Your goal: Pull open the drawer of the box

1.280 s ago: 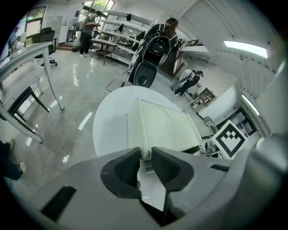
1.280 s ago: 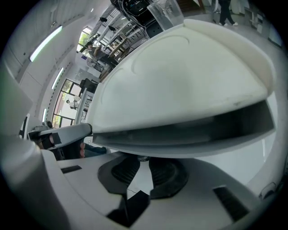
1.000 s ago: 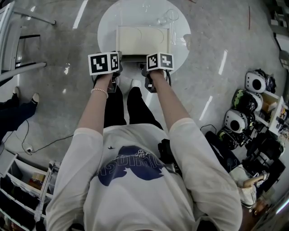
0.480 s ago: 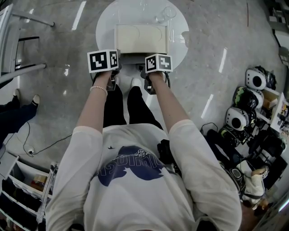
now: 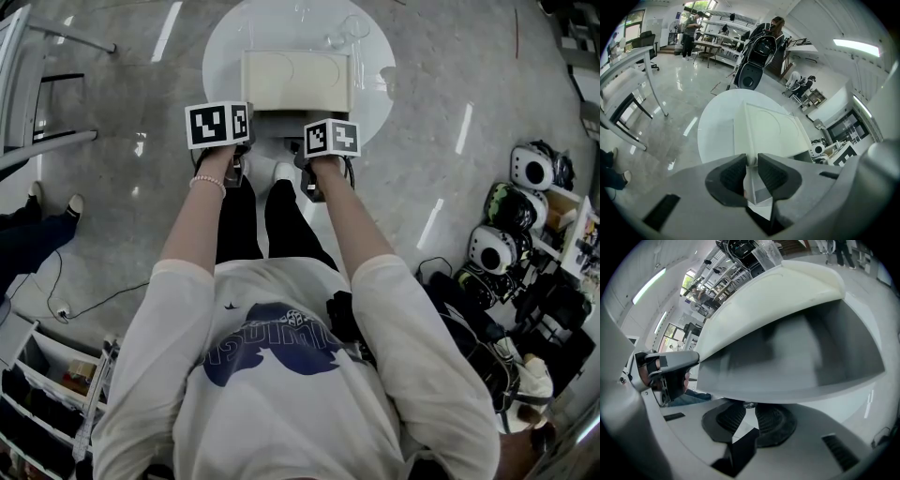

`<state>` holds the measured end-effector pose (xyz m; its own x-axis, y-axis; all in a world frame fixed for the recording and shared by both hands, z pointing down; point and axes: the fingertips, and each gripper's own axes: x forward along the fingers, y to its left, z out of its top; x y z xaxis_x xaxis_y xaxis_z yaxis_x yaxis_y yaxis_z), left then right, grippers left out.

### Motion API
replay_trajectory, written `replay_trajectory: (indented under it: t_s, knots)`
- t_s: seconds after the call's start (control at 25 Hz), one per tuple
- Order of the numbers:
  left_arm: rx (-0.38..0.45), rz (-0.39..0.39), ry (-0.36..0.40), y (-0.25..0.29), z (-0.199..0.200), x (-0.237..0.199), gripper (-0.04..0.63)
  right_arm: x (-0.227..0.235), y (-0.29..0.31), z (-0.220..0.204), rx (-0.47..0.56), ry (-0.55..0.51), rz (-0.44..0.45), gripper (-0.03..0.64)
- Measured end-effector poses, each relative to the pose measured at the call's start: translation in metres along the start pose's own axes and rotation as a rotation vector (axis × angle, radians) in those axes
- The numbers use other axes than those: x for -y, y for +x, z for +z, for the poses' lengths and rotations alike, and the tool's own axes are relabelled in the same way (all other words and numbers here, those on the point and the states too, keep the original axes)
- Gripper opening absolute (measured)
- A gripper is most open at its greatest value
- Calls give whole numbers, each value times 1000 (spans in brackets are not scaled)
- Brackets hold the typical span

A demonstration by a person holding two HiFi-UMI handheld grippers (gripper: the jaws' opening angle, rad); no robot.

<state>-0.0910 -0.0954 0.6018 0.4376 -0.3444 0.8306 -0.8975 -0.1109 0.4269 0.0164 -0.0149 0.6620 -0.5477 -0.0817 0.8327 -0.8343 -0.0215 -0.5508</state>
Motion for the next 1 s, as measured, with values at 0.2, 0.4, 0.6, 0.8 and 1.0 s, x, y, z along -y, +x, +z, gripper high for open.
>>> replay_trajectory:
  t_s: [0.2,0.4,0.6,0.8,1.0]
  knots:
    - [-1,0,1,1,-1,-1,84,1,0,-5,-2,-1,0,58]
    - [3,2,-3,1,-1,-2,84,2,0,-8,-6,-13,-1,58]
    - [3,3,-1,0,-1,-1,84,1,-1,-13,-7,-6,1,58]
    - [3,5,1,-1,-1,-1,84,1,-1,-17,-5,-3,4,58]
    - [0,5,2,0,-1,-1,84,2,-1,-22,-10,-1,4,58]
